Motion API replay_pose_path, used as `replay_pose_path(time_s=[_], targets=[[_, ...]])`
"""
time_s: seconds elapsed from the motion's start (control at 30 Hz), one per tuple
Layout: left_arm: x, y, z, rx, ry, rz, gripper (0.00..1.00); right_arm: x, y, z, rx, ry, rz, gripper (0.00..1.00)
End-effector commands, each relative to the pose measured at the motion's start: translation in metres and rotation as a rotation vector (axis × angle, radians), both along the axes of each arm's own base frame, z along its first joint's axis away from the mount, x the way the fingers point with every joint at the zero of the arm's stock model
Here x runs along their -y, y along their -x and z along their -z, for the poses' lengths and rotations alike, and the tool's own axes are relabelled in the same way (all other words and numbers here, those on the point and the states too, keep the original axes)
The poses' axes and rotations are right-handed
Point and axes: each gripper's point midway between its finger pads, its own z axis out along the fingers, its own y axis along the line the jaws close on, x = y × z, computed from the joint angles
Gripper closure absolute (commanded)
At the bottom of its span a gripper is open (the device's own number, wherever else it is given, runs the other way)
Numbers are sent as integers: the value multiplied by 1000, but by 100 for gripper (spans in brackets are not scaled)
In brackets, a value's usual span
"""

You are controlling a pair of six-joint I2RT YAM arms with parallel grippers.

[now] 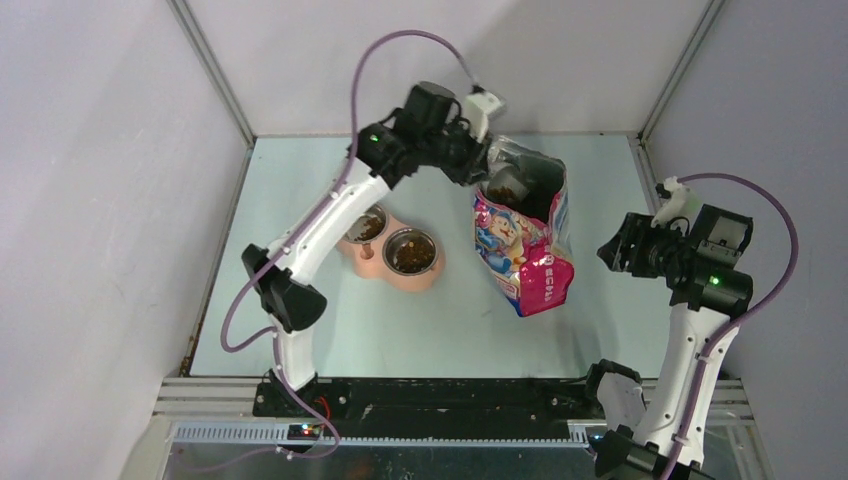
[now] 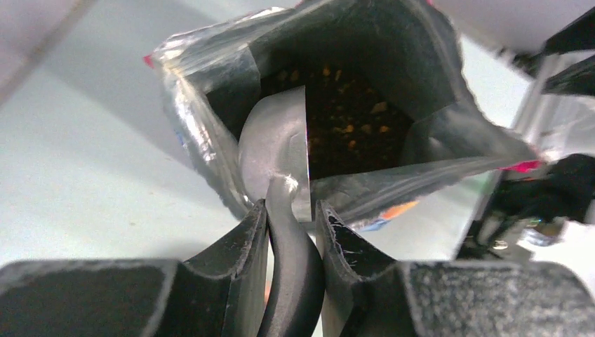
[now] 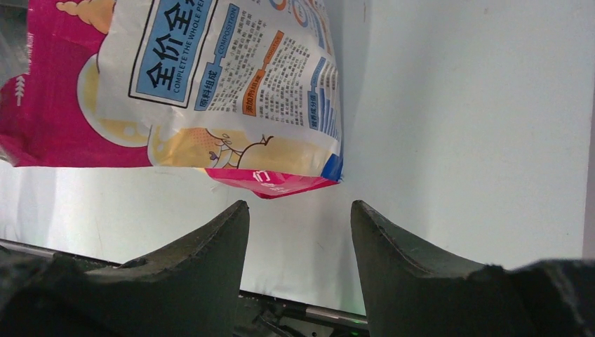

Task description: Serve the pet food

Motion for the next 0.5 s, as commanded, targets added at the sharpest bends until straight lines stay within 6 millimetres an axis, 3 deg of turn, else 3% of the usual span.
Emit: replay_pose_path(time_s=[0.0, 0.2, 0.27, 0.47], targets=[[-8, -41, 20, 281, -268, -136, 100, -6, 1, -7, 54, 9, -35, 42], [12, -60, 38, 369, -383, -241, 100, -14, 8, -6, 49, 0, -64, 42], [22, -62, 58, 358, -422, -225, 100, -18, 10, -7, 52, -11, -76, 42], [46, -35, 112, 233, -477, -92, 100, -23, 14, -6, 46, -13, -97, 41]])
